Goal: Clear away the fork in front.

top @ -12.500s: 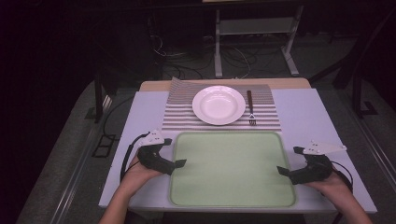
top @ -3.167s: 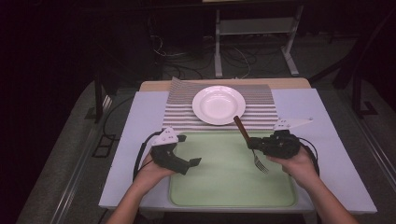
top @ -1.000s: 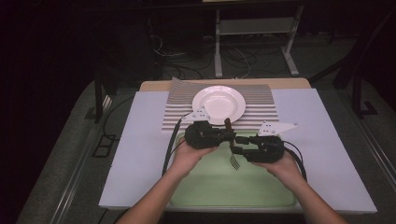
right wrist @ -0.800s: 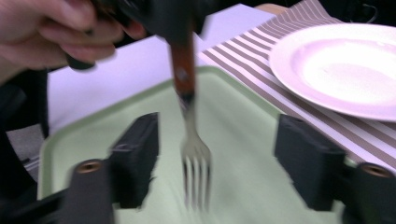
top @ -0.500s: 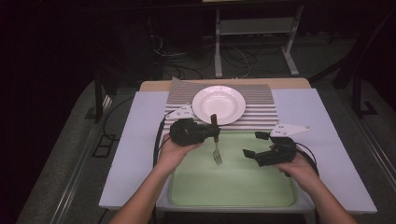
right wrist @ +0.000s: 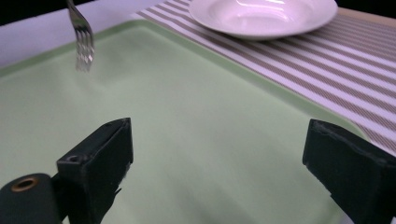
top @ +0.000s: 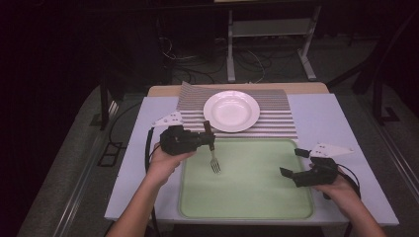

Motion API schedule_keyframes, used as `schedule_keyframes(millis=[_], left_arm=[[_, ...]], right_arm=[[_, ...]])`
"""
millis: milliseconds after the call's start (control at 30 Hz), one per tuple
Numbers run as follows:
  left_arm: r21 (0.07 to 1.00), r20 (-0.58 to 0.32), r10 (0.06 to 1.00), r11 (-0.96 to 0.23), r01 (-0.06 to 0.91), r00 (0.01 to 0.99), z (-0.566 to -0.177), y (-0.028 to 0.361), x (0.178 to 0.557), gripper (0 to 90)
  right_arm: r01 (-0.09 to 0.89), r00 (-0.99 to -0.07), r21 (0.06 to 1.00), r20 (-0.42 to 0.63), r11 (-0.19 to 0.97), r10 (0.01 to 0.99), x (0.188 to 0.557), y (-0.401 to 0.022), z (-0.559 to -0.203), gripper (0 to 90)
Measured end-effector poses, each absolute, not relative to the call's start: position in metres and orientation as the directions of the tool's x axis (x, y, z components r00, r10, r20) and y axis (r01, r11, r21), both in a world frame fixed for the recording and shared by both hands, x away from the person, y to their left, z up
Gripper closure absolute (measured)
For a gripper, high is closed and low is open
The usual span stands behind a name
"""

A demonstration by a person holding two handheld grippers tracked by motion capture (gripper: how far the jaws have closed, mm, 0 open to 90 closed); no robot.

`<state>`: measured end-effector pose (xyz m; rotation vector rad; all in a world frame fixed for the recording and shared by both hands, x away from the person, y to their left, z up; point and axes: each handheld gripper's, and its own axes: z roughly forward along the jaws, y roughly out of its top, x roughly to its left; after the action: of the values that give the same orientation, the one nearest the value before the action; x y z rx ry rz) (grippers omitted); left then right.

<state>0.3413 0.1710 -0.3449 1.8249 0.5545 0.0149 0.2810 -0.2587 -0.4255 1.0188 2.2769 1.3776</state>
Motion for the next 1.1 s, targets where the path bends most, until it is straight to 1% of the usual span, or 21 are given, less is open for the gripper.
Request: schedule_keyframes(millis=[167,400,733,967,1100], left_arm=[[0.908,-0.262,0.375,-0.218,0.359,0.889,-0.344,0.184,0.336,80.0],[0.899,-0.279,0.373,-0.222,0.377,0.885,-0.349,0.199,0.321,79.9],[0.879,-0.303,0.361,-0.252,0.404,0.882,-0.356,0.212,0.301,79.8],[0.867,-0.312,0.356,-0.273,0.418,0.881,-0.361,0.213,0.299,79.6],[0.869,-0.299,0.373,-0.275,0.412,0.878,-0.362,0.213,0.300,79.1]], right_arm=[[0.437,-0.693,0.848,0.104,0.301,0.713,0.272,-0.271,-0.431,4.4],[0.456,-0.674,0.839,0.107,0.297,0.731,0.263,-0.283,-0.436,4.2],[0.451,-0.679,0.836,0.095,0.312,0.728,0.265,-0.280,-0.437,4.3],[0.453,-0.676,0.835,0.093,0.313,0.731,0.265,-0.280,-0.438,4.3],[0.453,-0.676,0.834,0.090,0.316,0.731,0.265,-0.280,-0.438,4.3]])
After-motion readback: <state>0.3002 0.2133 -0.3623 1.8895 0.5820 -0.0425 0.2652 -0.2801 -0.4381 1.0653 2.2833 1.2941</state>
